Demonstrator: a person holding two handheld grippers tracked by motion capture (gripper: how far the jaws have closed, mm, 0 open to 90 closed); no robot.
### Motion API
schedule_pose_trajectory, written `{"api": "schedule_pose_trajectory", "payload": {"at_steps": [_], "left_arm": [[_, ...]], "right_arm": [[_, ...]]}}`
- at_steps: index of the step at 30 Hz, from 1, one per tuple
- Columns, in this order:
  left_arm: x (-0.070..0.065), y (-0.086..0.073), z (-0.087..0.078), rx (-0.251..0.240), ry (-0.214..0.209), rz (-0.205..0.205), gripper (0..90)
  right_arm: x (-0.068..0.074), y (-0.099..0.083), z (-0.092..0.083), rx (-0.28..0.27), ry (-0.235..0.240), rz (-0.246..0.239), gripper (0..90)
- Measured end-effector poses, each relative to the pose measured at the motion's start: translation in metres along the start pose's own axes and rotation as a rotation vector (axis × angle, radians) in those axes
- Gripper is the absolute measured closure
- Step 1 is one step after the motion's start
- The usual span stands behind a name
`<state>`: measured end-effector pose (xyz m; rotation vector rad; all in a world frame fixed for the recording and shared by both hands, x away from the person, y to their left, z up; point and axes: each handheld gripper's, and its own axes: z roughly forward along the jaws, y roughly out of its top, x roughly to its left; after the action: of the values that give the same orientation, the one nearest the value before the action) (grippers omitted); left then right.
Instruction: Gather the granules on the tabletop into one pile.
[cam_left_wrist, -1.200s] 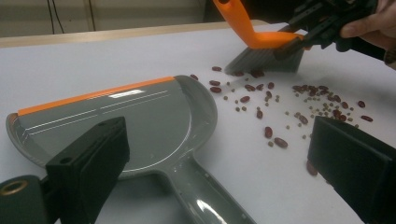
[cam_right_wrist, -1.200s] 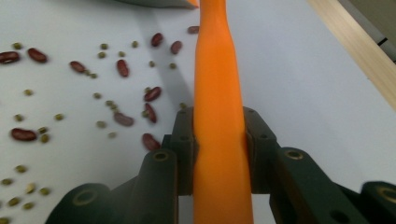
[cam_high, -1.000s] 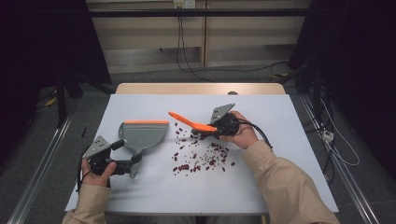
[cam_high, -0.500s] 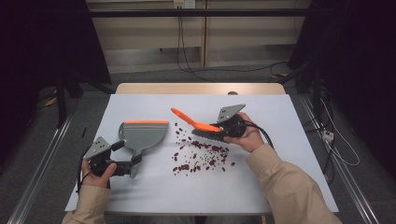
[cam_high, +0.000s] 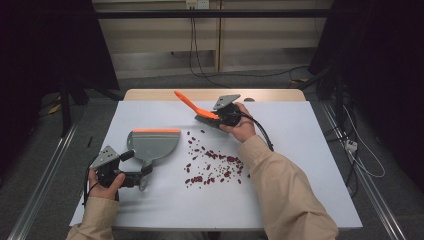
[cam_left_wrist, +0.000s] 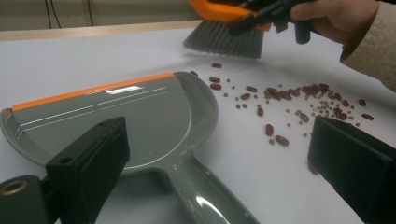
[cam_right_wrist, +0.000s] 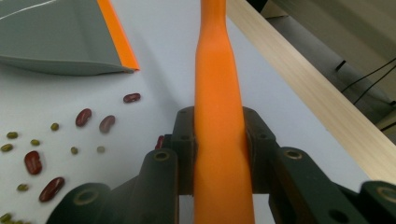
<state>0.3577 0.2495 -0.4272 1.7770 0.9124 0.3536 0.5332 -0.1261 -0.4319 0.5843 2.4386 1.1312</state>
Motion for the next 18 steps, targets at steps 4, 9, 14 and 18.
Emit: {"api": "schedule_pose_trajectory", "payload": {"at_steps": [4,9,14,18], "left_arm": [[0.001,0.0,0.0,-0.002,-0.002,0.0,5.3],[0.001,0.0,-0.001,0.0,0.001,0.001,5.3],[0.0,-0.001,0.0,0.011,0.002,0.008,5.3],[0.0,-0.001,-0.001,0.007,0.007,0.007,5.3]], "right_arm": [[0.006,0.004,0.011,0.005,0.029,-0.037,71.6],[0.015,0.005,0.007,0.03,0.094,-0.111,71.4],[0.029,0.006,0.0,0.042,0.157,-0.171,71.3],[0.038,0.004,-0.008,0.037,0.193,-0.182,71.3]]}}
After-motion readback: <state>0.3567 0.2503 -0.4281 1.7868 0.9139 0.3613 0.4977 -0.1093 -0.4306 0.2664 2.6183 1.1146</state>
